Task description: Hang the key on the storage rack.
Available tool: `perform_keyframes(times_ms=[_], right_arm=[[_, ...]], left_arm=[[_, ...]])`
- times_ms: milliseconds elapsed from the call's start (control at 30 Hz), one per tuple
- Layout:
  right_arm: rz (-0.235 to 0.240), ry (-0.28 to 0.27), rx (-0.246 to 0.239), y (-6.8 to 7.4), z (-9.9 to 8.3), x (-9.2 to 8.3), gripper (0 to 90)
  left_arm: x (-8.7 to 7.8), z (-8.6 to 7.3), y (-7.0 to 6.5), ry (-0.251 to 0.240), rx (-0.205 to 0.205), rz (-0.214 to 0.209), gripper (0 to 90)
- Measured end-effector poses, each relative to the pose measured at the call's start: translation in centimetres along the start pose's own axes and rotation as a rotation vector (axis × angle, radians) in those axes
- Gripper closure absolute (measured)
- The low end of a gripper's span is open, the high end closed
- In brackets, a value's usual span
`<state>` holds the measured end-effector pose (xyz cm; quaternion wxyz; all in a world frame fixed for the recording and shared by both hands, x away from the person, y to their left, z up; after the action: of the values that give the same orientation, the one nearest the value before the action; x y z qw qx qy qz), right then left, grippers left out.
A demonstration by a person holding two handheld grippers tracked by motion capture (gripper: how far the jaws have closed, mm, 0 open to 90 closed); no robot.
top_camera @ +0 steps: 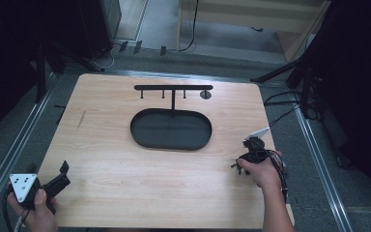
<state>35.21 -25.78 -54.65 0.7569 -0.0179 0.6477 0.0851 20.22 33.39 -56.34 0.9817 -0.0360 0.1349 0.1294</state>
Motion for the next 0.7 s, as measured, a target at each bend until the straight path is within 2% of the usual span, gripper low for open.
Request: perform_keyframes(times_ms=[33,67,100,167,200,300,333,433,500,700], right_arm=[[0.000,0.000,0.000,0.0,0.0,0.0,47.9],[0.003,-0.003,-0.012,0.0,-0.1,-0.2,61.8],[0.006,-0.001,-0.020,-0.1,-0.1,-0.2,65.9],[0.007,0.000,-0.030,-0.1,-0.1,-0.3,66.8],[-0.005,-0.001,-0.062,0.0,-0.1,-0.3,70.3],[-0.028,-0.007,-0.096,0.3,0.2,-1.1,86.2],[-0.046,-0.008,-0.104,0.2,0.2,-1.3,87.9],[-0.001,0.002,-0.113,0.4,0.4,-2.3,88.1],[-0.019,0.000,-0.136,0.5,0.6,-2.9,88.2],[-0.002,-0.006,-0.163,1.0,1.2,-4.8,88.2]], left_arm=[[0.0,0.0,0.0,0.000,0.000,0.000,7.0],[0.0,0.0,0.0,0.000,0.000,0.000,7.0],[0.0,0.0,0.0,0.000,-0.002,0.000,7.0],[0.0,0.0,0.0,0.000,-0.002,0.000,7.0],[0.0,0.0,0.0,0.000,-0.003,-0.001,7.0],[0.0,0.0,0.0,0.000,-0.006,0.000,7.0],[0.0,0.0,0.0,0.000,-0.007,0.000,7.0],[0.0,0.0,0.0,0.002,-0.007,0.001,7.0],[0.0,0.0,0.0,0.002,-0.006,0.001,7.0],[0.0,0.0,0.1,0.003,-0.009,0.000,7.0]])
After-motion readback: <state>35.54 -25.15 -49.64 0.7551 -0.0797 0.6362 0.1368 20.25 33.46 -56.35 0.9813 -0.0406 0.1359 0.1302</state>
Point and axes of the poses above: each handheld gripper's, and its own axes: x roughly forward along the jaws, z roughly out of its top, y roughly to its left, the point moved 4 cm from there along x, roughly forward along the jaws, and after that the axes turned 6 degrees about z, right-handed, at the moved point
